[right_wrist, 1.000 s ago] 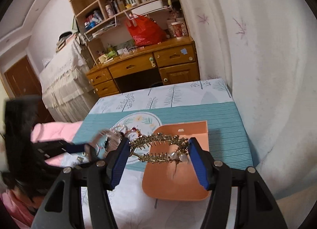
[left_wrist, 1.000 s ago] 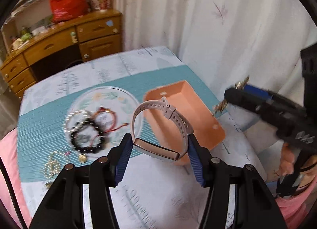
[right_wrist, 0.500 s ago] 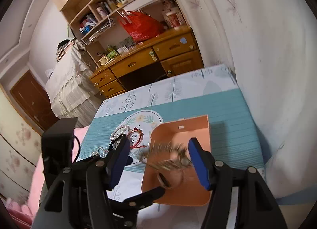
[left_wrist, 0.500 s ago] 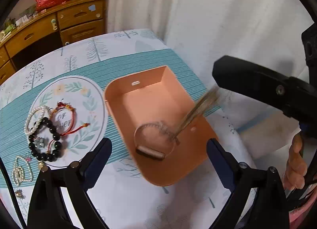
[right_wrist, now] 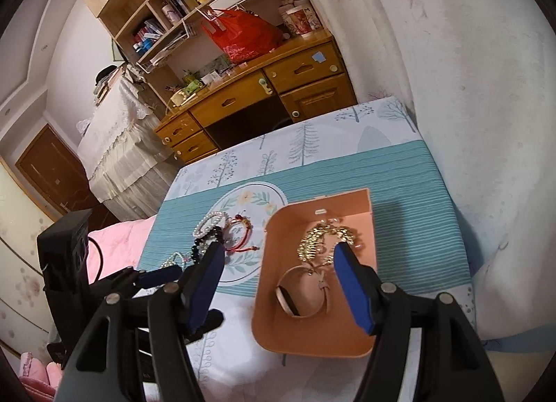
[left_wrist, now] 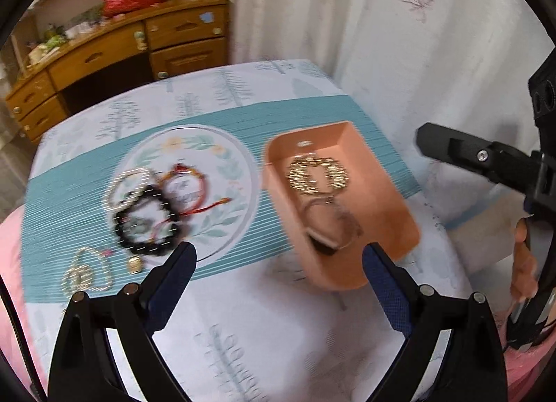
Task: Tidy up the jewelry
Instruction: 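Move both tools back toward the pearl necklace and silver flower brooch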
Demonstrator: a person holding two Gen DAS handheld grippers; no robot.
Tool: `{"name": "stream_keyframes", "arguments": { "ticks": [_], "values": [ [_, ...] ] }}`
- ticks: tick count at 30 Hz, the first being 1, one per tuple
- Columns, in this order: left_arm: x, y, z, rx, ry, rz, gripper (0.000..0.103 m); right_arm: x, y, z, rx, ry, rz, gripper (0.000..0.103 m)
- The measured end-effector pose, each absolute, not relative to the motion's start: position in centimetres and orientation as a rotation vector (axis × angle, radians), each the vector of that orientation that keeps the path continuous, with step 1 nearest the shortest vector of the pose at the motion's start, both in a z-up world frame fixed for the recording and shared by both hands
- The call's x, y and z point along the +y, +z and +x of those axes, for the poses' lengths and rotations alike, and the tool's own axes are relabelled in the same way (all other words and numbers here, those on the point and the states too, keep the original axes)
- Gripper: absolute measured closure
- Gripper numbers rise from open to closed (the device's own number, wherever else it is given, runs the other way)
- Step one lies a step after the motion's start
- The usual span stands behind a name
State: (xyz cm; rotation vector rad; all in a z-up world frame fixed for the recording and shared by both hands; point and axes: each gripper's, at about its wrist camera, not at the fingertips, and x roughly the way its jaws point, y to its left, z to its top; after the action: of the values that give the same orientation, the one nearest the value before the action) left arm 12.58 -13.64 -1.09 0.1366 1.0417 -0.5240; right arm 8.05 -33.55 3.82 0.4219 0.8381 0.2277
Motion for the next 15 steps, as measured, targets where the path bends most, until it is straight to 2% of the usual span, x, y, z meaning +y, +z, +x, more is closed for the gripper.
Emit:
{"name": "stream_keyframes", "arguments": {
  "ticks": [15],
  "values": [
    [-3.0,-0.5,11.7,1.034,-0.216,0.089,0.007,-28.8,3.4,10.2,0.912,0.333,0.432,0.037]
  ]
}}
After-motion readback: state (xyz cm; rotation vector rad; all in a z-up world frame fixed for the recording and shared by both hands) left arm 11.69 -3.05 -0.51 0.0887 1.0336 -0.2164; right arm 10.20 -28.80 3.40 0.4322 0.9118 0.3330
